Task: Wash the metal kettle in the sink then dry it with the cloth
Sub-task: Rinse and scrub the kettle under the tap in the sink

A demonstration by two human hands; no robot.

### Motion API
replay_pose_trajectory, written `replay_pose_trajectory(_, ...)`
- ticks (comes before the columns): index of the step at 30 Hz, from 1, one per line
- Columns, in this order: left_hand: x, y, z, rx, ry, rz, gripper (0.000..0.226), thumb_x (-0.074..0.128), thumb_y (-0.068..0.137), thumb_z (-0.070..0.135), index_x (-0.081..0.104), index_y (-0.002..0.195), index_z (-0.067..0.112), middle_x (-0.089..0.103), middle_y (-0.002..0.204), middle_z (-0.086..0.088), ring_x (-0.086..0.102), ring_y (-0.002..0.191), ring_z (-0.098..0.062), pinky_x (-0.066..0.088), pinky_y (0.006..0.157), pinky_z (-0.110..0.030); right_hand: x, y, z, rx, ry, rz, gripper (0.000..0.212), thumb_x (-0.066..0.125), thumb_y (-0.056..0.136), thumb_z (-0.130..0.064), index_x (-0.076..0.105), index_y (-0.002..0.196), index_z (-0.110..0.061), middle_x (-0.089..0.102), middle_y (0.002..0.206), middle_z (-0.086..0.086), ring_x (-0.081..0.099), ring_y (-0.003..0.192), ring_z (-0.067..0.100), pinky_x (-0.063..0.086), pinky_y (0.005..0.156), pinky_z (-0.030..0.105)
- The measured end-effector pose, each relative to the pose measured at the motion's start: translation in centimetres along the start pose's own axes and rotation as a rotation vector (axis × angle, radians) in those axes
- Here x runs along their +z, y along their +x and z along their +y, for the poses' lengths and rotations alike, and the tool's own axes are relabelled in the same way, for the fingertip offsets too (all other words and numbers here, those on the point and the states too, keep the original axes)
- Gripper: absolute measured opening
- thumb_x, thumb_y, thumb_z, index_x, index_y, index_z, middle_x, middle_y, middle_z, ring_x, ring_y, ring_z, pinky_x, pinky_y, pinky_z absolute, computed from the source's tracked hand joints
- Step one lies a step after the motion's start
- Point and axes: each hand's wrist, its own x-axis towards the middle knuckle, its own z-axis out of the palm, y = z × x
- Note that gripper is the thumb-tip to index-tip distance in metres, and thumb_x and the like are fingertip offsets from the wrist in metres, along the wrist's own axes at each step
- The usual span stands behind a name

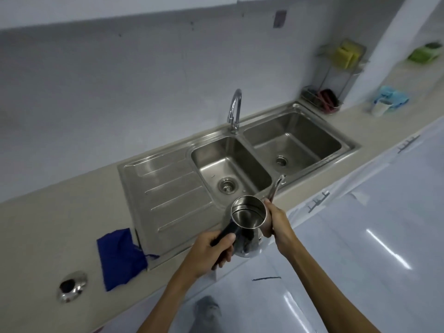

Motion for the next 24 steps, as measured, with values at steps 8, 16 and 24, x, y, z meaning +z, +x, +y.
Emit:
replay_pose_trajectory(8,2.7,6.9,1.8,0.031,-0.008,0.021,0.045,0.060,0.084,0.054,0.061,0.070,0.011,0.057,0.056,-0.007,0.051,0.048,-0.020,0.038,0.050,-0.030,-3.0,6.7,-3.5,-0.001,-0.016,-0.022,0.035,0.048,0.098,-0.044,0.068,0.083,-0.019,0.063,0.058,-0.009,0.055,0.054,0.007,0.038,0.056,0.024)
replay_pose_trajectory(16,2.6,13.0,4.1,-0.007,-0.046,0.129,0.039,0.058,0.092,0.043,0.062,0.070,0.011,0.062,0.060,-0.006,0.051,0.049,-0.019,0.037,0.049,-0.028,-2.2,14.6,-8.7,-0.005,-0.095,-0.146,0.034,0.047,0.099,-0.043,0.066,0.079,-0.022,0.059,0.050,-0.012,0.052,0.051,0.006,0.036,0.052,0.022)
replay_pose_trajectory(24,2.1,14.5,4.6,-0.062,-0.142,0.423,0.035,0.055,0.099,0.031,0.059,0.073,0.007,0.053,0.053,-0.002,0.046,0.043,-0.013,0.035,0.045,-0.025,2.4,20.2,-10.8,0.044,-0.211,-0.402,0.033,0.049,0.099,-0.039,0.068,0.091,-0.014,0.065,0.055,-0.011,0.059,0.053,0.002,0.041,0.052,0.020)
